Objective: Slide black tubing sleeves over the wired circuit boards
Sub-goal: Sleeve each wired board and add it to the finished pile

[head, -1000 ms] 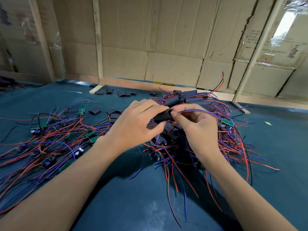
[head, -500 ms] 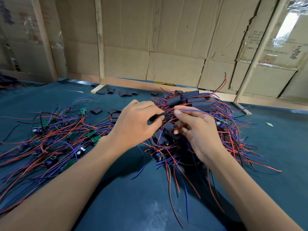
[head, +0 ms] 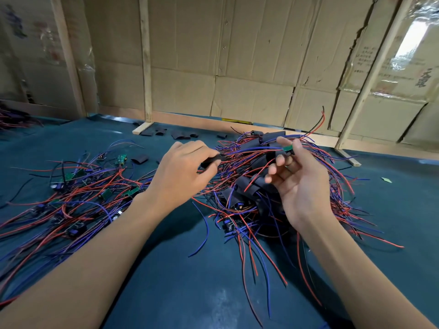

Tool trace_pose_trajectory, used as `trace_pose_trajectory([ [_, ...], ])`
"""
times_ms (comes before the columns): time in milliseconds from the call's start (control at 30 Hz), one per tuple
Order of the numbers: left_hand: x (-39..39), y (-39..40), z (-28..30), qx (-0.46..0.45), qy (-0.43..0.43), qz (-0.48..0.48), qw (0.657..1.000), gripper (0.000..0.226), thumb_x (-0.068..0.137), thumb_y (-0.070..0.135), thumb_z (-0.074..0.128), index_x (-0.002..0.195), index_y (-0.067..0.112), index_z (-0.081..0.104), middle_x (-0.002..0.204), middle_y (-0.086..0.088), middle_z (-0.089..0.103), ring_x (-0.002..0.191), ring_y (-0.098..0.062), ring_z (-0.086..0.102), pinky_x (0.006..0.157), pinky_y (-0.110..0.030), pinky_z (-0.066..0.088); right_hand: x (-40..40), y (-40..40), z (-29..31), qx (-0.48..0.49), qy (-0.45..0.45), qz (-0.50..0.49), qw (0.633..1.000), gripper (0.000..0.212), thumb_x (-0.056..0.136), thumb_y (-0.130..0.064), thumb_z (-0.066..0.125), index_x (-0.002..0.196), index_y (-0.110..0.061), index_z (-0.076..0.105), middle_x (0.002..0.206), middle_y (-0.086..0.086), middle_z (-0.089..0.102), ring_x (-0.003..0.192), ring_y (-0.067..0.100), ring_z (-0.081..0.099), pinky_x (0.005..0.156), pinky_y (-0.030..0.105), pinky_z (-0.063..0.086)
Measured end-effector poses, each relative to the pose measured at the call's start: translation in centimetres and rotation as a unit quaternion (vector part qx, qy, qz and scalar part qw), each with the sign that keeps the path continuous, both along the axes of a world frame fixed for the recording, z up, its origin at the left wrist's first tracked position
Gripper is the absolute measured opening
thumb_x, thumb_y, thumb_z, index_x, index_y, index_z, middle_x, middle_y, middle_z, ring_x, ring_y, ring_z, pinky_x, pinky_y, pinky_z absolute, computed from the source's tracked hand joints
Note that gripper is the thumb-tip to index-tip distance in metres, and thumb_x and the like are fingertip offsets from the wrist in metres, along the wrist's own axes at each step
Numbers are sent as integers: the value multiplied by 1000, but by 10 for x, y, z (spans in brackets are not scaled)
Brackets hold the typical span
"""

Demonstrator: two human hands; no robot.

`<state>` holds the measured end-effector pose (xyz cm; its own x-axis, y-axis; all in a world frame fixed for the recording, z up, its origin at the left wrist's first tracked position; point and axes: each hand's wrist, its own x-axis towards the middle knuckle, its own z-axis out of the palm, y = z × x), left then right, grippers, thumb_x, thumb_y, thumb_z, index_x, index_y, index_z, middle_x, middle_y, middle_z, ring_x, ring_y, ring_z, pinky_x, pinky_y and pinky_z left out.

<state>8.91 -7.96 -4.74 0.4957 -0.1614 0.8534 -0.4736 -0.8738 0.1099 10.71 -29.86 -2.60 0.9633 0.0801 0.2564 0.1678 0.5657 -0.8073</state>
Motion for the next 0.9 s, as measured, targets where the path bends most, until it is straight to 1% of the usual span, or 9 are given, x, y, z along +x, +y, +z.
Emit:
trace_pose_trajectory([
  [100,-1,-2,1,37,-12,2,999,17,90,19,71,103,9,74,94,-2,71,84,-25,67,74,-39,43,-2,6,-3,-42,-26,-40,998,25,97,-21,61,111,-4,74,65,1,48,57,17,51,48,29,44],
  [233,-2,-7,3,65,-20,6,998,35,88,30,73,116,10,72,105,-2,71,93,-24,67,79,-40,45,-3,9,-6,-82,-54,-43,994,17,92,-13,68,104,-4,77,64,5,54,60,20,54,48,29,45],
  [300,-3,-11,5,76,-29,3,997,37,90,35,70,118,11,71,106,-1,71,93,-23,66,79,-37,41,-3,9,-7,-100,-78,-36,991,10,90,-10,71,98,-6,75,64,9,58,57,23,56,47,31,46],
  [367,-4,-16,6,84,-36,-2,996,38,91,36,68,120,12,70,106,0,70,93,-22,65,79,-35,39,-4,9,-8,-100,-90,-24,991,11,88,-8,74,97,-5,68,68,13,60,56,25,58,48,31,48],
  [433,-5,-20,7,89,-44,-7,995,39,90,34,68,121,11,70,106,-1,70,92,-23,65,79,-36,40,-5,10,-9,-104,-98,-12,990,14,88,-7,74,97,-2,65,71,14,64,59,26,62,50,31,50],
  [533,-7,-23,7,83,-42,-12,996,39,88,29,69,122,10,69,107,-2,69,93,-24,65,78,-38,44,-6,10,-10,-99,-101,13,990,5,91,-6,70,94,-3,71,76,16,68,65,29,69,54,31,55],
  [633,-9,-22,8,67,-33,-20,997,40,87,26,69,123,10,68,108,-4,67,97,-25,64,79,-41,46,-7,8,-10,-92,-88,21,992,10,94,-6,65,89,-6,74,78,20,70,69,33,72,56,33,57],
  [767,-10,-24,8,56,-23,-39,997,39,89,24,68,125,9,67,110,-5,66,100,-23,64,81,-42,48,-6,9,-10,-108,-81,-13,991,10,93,-7,69,86,-1,70,73,22,68,61,34,69,50,33,56],
  [900,-11,-26,7,47,-22,-51,997,39,90,23,68,125,7,67,111,-7,66,101,-25,64,83,-43,51,-6,12,-10,-136,-78,-32,987,16,93,-12,72,80,-4,67,66,19,67,53,29,66,43,31,53],
])
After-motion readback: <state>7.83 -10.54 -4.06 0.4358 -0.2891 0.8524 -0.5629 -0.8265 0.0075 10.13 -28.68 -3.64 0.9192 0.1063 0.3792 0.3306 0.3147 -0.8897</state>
